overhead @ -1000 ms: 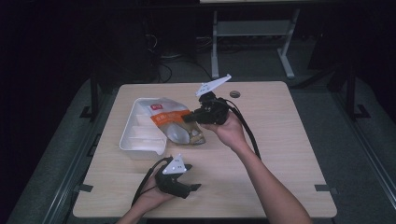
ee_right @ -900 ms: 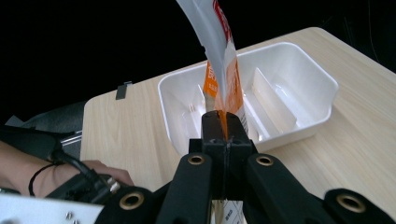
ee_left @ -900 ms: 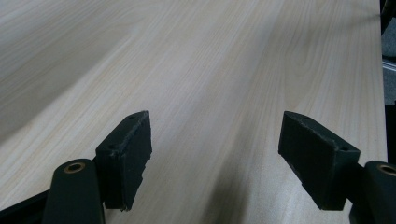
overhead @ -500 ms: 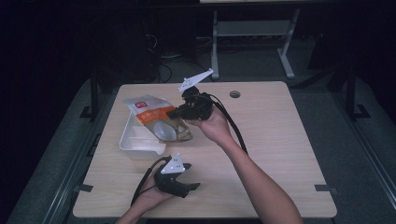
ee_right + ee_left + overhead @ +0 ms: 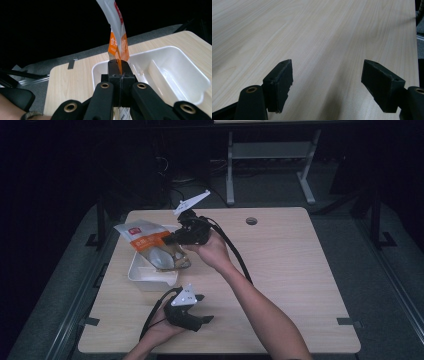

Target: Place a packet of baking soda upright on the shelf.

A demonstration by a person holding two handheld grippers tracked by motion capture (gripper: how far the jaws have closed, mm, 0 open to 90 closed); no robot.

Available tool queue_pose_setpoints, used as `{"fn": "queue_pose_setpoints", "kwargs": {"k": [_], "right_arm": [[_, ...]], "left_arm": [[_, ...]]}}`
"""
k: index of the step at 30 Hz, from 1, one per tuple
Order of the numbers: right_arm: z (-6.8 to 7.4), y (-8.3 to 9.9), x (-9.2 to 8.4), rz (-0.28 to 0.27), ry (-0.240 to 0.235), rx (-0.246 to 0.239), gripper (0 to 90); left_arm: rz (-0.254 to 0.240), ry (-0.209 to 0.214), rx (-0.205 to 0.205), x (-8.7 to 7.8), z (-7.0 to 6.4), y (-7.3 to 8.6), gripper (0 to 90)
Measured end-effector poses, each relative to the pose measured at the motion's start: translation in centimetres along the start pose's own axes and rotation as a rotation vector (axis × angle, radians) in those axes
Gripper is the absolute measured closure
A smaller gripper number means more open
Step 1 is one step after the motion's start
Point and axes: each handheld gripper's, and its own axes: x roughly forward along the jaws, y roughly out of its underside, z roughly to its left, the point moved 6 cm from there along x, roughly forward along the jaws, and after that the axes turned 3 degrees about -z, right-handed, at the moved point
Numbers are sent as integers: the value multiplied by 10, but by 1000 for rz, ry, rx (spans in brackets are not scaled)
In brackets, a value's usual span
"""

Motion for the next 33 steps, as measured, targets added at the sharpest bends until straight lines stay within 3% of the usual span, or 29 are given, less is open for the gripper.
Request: {"fn": "queue_pose_setpoints", "kwargs": {"k": [7, 16, 24, 29, 31, 33], "right_arm": [[1, -7, 20, -9, -28, 3, 900], [-3, 0, 51, 16, -72, 14, 900], [-11, 14, 78, -3, -134, 32, 900], [-18, 33, 88, 24, -136, 49, 895], [-20, 37, 87, -8, -153, 72, 892], [-21, 40, 86, 5, -137, 68, 874]], "left_arm": [[-2, 0, 3, -1, 1, 0, 249], [-10, -1, -7, -2, 3, 0, 246], [-9, 7, -5, -1, 3, 0, 246], [-3, 8, -3, -1, 2, 0, 246], [1, 9, 2, 0, 2, 0, 246], [4, 10, 0, 0, 1, 0, 246]]}}
